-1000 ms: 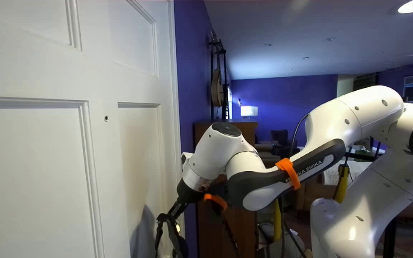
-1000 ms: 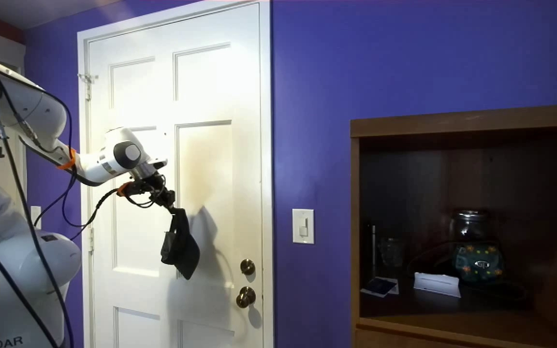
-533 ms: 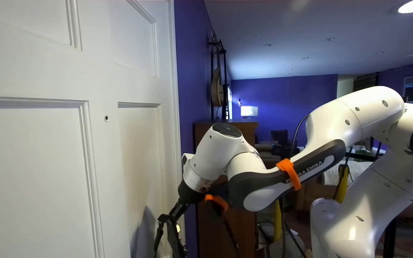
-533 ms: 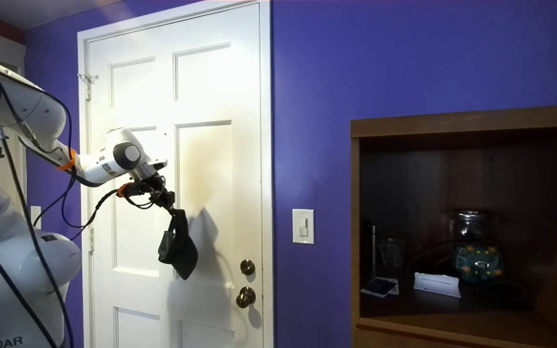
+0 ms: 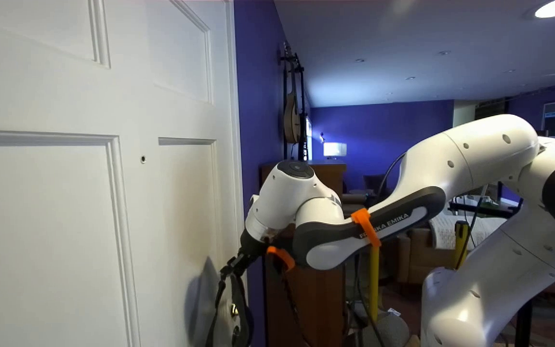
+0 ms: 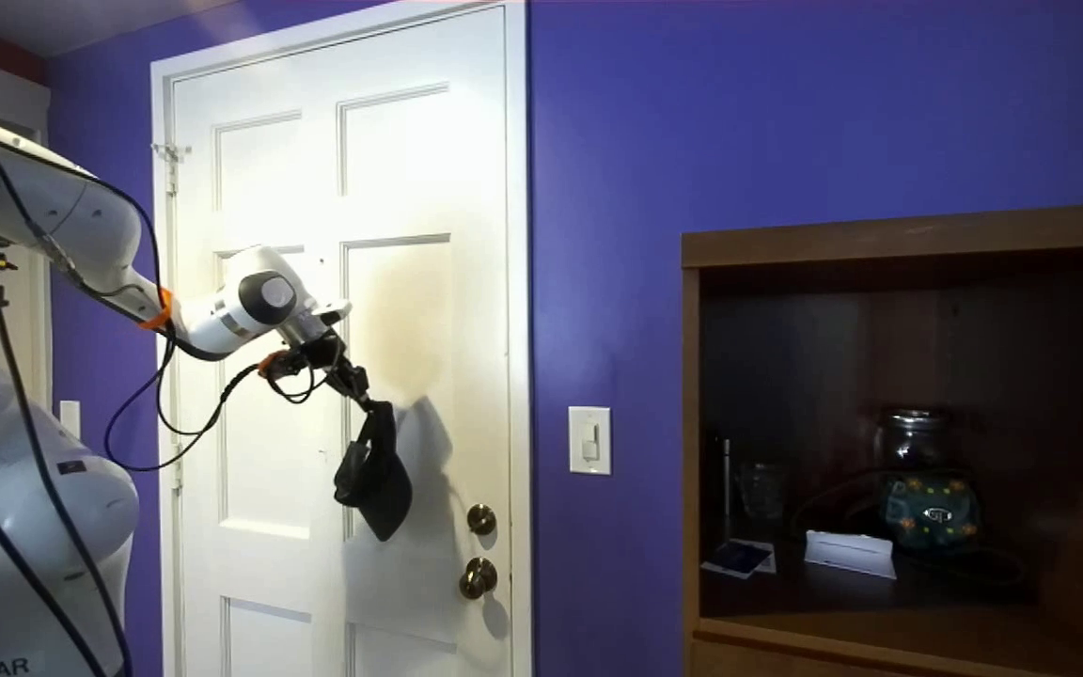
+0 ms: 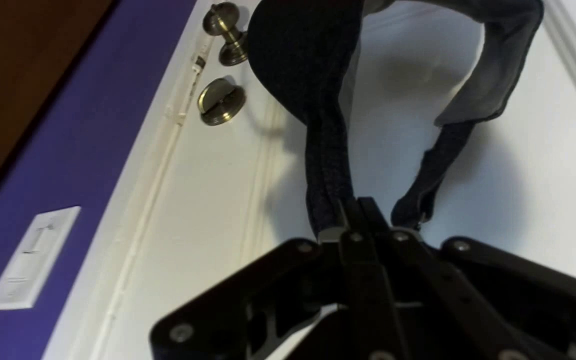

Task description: Put the cap on top of the cabinet

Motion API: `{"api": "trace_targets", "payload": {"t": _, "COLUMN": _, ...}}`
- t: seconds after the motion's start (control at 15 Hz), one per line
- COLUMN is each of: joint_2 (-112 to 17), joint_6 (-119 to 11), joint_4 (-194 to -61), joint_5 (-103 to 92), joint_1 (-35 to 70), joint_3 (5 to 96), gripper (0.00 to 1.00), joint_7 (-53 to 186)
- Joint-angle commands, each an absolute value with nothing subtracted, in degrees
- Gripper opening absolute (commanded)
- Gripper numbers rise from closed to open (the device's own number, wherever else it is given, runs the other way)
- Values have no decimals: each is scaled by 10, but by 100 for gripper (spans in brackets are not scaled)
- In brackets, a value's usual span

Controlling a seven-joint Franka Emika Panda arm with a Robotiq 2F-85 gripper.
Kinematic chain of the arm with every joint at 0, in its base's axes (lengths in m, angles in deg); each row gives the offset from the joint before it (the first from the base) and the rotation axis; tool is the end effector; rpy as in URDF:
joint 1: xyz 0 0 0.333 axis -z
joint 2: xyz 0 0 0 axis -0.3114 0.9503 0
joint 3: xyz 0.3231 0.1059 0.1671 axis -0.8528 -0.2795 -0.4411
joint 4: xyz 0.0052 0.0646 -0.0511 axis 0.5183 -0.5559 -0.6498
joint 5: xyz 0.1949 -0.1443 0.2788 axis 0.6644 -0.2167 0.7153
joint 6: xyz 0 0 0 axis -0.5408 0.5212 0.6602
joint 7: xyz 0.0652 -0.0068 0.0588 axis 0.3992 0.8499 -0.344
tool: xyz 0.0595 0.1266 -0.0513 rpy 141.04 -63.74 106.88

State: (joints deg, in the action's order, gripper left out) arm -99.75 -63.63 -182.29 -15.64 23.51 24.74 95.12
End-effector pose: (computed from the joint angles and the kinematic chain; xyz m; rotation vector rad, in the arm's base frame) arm 0.3540 0.1208 0.5375 2.8274 -0.2132 0.9199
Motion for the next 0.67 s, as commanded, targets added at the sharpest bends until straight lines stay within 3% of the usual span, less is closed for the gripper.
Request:
{"api": "trace_targets", "payload": {"t": 0.0, "joint_2": -979, "joint_6": -624, "joint_4": -1774, "joint_5": -190, "joint_1": 319, "joint_3": 245, "gripper": 1, "joint_7": 1010}}
{"api": "trace_targets", "payload": {"t": 0.6, "joint_2": -966, "joint_6": -623, "joint_4": -1719, "joint_5": -261, "joint_1": 451, "joint_3": 296, "gripper": 1, "joint_7": 1101}}
